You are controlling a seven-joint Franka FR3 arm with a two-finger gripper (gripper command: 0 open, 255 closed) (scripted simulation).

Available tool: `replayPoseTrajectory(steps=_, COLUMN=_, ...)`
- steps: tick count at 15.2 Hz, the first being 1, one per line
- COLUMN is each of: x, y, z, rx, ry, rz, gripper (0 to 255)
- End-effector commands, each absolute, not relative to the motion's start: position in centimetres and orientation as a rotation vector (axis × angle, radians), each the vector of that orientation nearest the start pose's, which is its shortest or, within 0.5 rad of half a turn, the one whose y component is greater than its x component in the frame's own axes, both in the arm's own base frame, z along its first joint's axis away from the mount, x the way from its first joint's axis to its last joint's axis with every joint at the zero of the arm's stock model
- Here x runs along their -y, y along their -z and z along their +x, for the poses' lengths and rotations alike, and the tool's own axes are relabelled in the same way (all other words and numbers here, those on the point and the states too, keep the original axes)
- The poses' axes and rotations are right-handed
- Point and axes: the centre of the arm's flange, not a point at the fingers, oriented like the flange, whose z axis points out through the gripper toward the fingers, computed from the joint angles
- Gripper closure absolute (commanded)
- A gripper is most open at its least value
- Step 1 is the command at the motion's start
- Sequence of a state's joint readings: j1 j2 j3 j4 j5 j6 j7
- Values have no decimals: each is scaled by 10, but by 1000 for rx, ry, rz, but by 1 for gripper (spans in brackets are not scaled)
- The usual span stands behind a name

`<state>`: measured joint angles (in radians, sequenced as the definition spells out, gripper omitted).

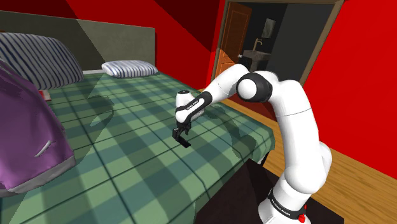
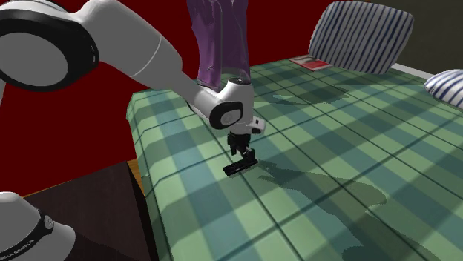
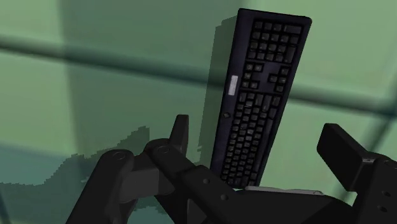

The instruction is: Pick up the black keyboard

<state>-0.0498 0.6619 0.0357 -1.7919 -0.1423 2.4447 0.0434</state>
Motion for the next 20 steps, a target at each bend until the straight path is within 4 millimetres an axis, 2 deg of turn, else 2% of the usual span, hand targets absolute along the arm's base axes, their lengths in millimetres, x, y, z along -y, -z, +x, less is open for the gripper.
replayPoseTrajectory(steps=1, x=11, y=-169, z=654, rx=72, ry=-9, rz=-3210, gripper=0)
replayPoseTrajectory(steps=5, x=11, y=-155, z=654, rx=72, ry=-9, rz=-3210, gripper=0)
replayPoseTrajectory(steps=6, x=11, y=-155, z=654, rx=72, ry=-9, rz=-3210, gripper=255)
replayPoseTrajectory(steps=15, x=11, y=-155, z=654, rx=72, ry=-9, rz=-3210, gripper=255)
replayPoseTrajectory(steps=20, x=11, y=-181, z=654, rx=72, ry=-9, rz=-3210, gripper=255)
